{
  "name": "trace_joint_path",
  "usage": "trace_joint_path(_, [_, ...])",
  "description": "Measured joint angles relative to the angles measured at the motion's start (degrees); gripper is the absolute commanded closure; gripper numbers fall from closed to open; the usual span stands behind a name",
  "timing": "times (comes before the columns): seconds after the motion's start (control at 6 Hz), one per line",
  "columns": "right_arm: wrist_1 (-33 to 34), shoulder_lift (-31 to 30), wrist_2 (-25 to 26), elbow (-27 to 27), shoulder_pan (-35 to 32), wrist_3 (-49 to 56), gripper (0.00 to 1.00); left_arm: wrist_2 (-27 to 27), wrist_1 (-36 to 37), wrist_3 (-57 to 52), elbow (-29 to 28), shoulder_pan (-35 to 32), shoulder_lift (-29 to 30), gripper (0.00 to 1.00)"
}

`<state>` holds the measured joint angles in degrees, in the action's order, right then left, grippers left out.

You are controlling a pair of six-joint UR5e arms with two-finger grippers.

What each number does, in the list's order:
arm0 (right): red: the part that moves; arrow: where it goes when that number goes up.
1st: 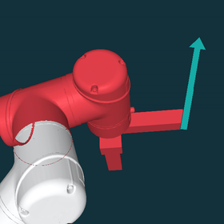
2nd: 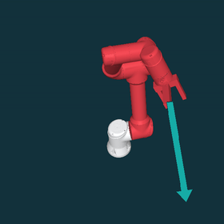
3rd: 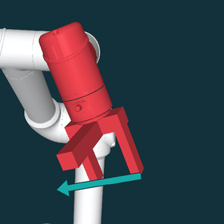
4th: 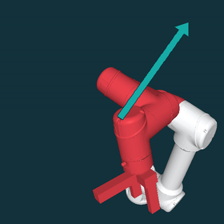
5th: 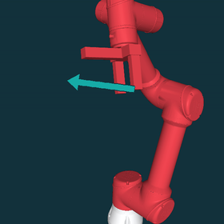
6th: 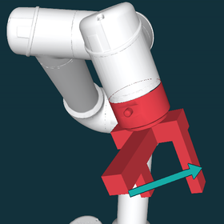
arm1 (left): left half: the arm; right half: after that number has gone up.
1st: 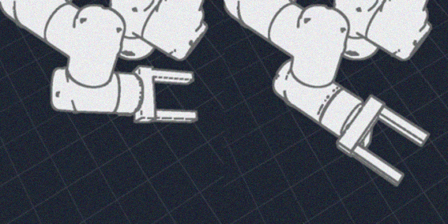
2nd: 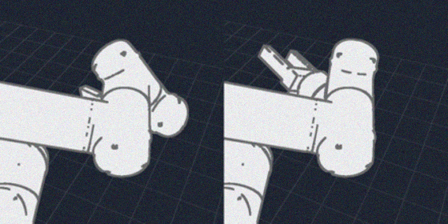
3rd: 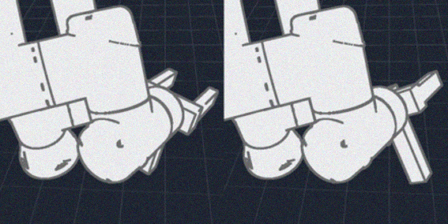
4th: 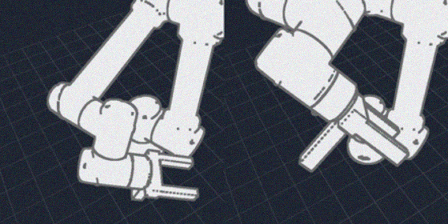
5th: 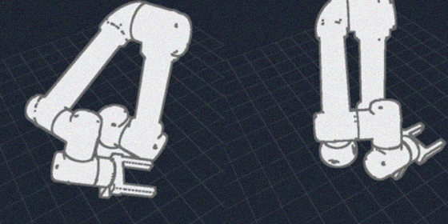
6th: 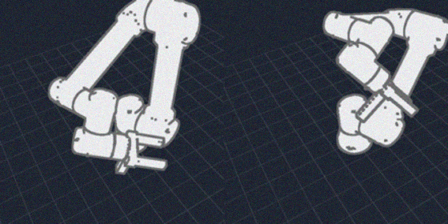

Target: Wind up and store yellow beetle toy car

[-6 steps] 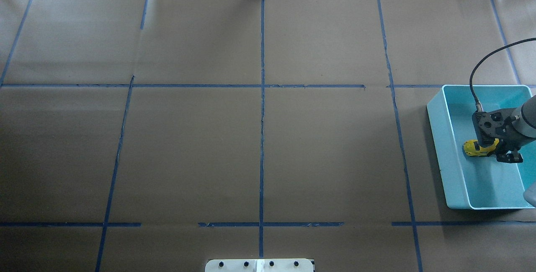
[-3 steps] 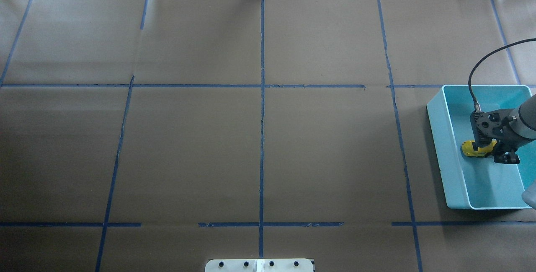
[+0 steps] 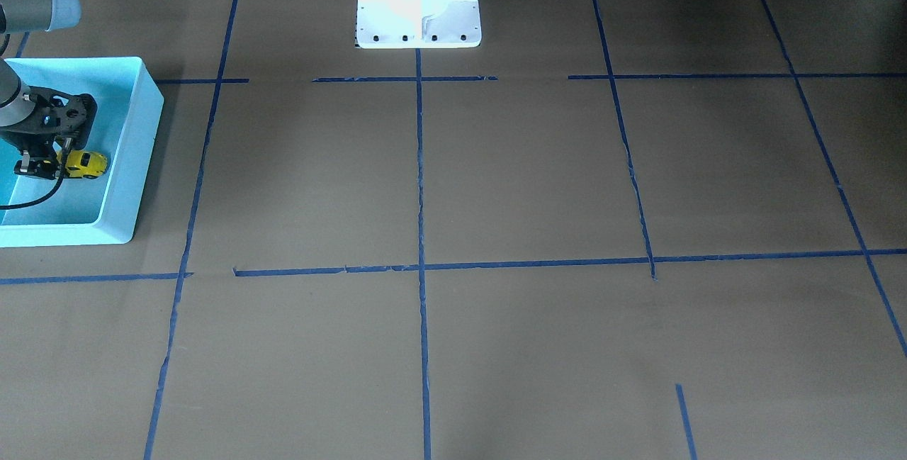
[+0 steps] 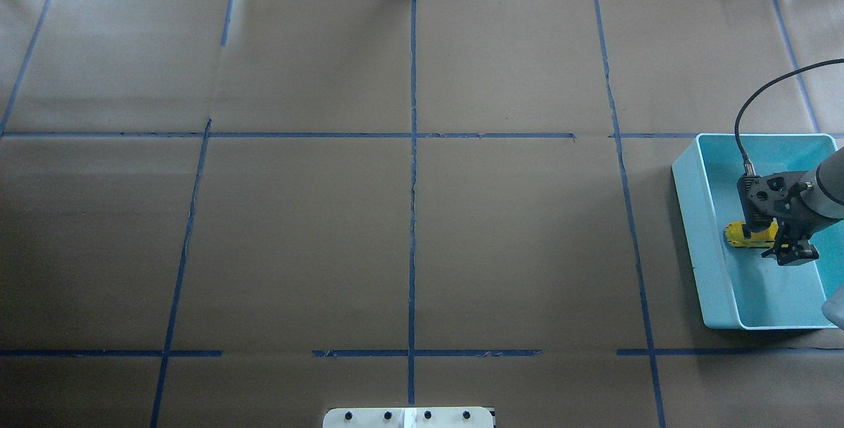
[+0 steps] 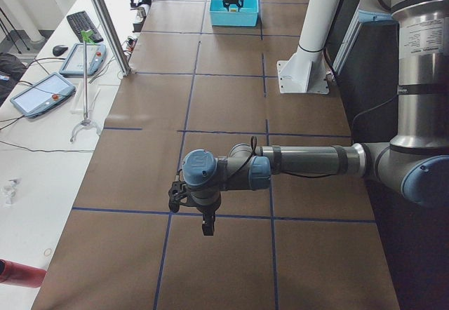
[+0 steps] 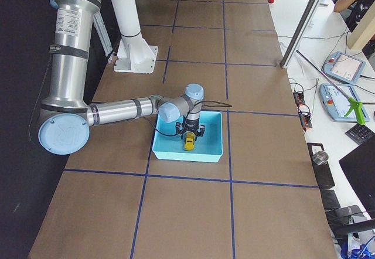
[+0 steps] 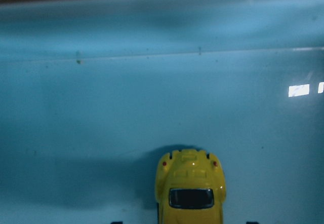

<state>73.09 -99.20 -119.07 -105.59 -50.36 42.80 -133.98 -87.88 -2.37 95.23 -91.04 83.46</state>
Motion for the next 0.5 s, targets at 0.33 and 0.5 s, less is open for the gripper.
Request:
trace_joint_path(0.33, [1.5, -4.8, -2.4, -9.0, -4.4, 0.0, 0.0, 0.0, 0.0, 0.0, 0.1, 0.0, 0.0, 0.0])
trace_joint_path(0.5, [5.5, -6.4, -5.6, -12.3, -10.7, 0.1, 0.0, 0.0, 0.0, 0.0, 0.1, 0.0, 0.0, 0.0])
